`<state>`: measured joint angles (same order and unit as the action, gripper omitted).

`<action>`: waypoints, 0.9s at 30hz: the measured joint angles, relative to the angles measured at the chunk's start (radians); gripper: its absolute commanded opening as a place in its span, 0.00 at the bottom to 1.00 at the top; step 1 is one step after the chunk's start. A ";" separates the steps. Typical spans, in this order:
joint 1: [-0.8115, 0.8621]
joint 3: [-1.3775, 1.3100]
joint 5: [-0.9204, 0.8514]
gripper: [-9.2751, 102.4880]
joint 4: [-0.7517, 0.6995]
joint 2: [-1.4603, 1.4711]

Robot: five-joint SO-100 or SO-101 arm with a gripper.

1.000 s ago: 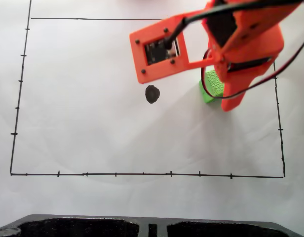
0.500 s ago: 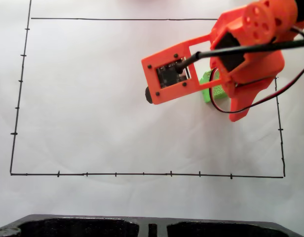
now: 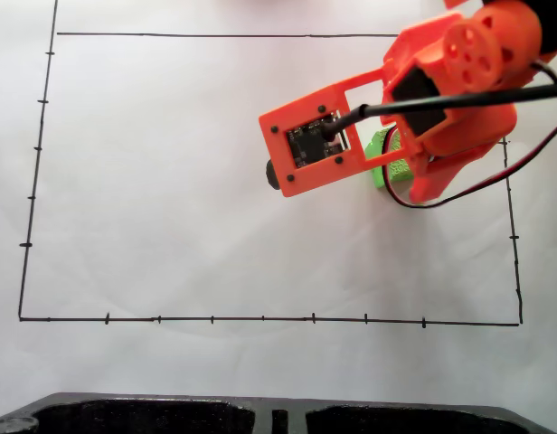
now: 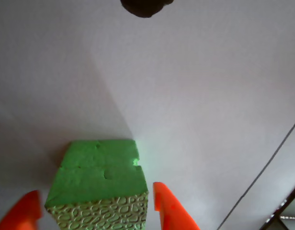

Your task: Grasp the colored block, Place it on the black dot, and then return the arm to the default position.

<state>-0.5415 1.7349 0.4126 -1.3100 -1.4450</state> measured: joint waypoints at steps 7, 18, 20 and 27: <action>0.000 -0.005 0.000 0.25 0.017 0.009; 0.000 -0.006 -0.060 0.21 0.029 0.015; 0.000 -0.006 -0.077 0.20 0.029 0.015; 0.063 -0.005 -0.195 0.19 0.029 -0.069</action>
<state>-0.4786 1.7303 0.2178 -1.2809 -1.5140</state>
